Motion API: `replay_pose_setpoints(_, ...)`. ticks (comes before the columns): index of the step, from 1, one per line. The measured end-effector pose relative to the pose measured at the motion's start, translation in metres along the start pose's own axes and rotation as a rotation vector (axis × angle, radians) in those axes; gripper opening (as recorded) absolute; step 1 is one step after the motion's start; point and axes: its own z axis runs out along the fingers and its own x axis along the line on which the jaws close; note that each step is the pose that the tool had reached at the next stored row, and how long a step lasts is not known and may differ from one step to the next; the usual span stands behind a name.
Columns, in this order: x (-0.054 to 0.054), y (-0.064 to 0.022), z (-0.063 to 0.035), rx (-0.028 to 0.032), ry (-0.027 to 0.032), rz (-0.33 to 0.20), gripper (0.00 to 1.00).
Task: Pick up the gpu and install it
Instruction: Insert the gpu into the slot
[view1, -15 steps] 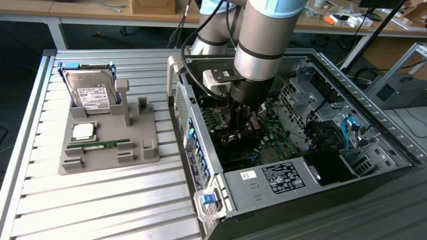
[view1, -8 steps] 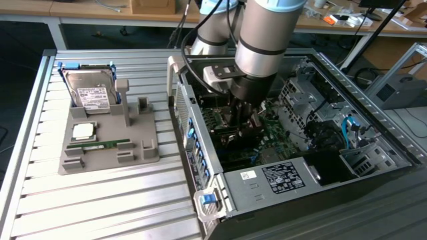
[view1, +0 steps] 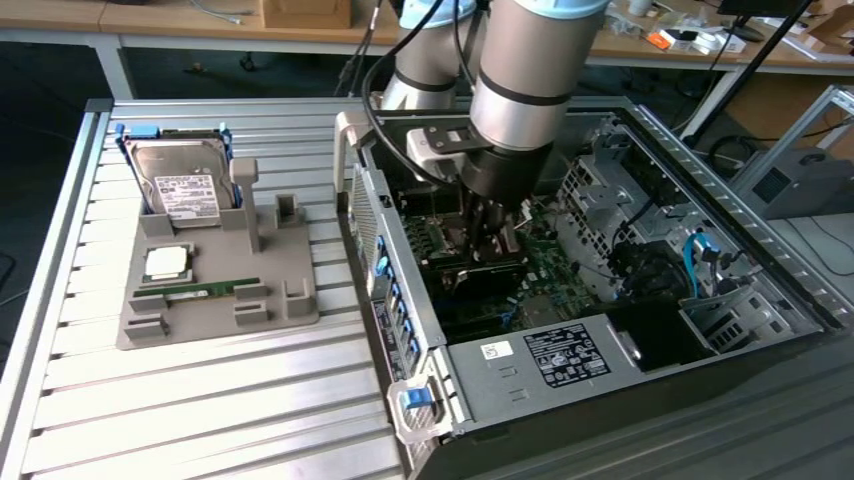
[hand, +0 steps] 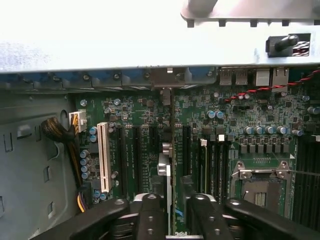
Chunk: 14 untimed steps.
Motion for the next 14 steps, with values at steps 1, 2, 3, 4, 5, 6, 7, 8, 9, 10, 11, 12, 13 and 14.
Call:
replay_pose_setpoints(1,0.0,0.0,-0.0001,-0.0001,0.0001,0.0,0.21)
replay_pose_setpoints(2,-0.001,-0.0001,0.0,0.0,-0.0001,-0.001,0.15)
replay_pose_setpoints(3,-0.001,-0.0007,0.0,-0.0002,-0.0002,-0.002,0.11)
replay_pose_setpoints(4,-0.001,-0.0023,0.0005,-0.0018,-0.0003,-0.003,0.11)
replay_pose_setpoints(5,-0.001,-0.0043,0.0008,-0.0038,-0.0001,-0.003,0.11)
replay_pose_setpoints(6,-0.001,-0.0071,0.0014,-0.0073,0.0,-0.004,0.11)
replay_pose_setpoints(7,-0.001,-0.0097,0.0019,-0.0099,0.0,-0.004,0.11)
replay_pose_setpoints(8,-0.001,-0.0138,0.0025,-0.013,-0.0002,-0.005,0.11)
replay_pose_setpoints(9,-0.001,-0.0164,0.0028,-0.015,-0.0001,-0.006,0.11)
replay_pose_setpoints(10,-0.001,-0.0193,0.0031,-0.0173,0.0,-0.007,0.11)
replay_pose_setpoints(11,-0.001,-0.0211,0.0033,-0.0185,-0.0001,-0.007,0.11)
replay_pose_setpoints(12,-0.001,-0.0232,0.0035,-0.0198,-0.0001,-0.008,0.11)
replay_pose_setpoints(13,-0.001,-0.0264,0.0038,-0.0216,0.0,-0.009,0.11)
replay_pose_setpoints(14,-0.002,-0.0298,0.0042,-0.0235,-0.0001,-0.009,0.11)
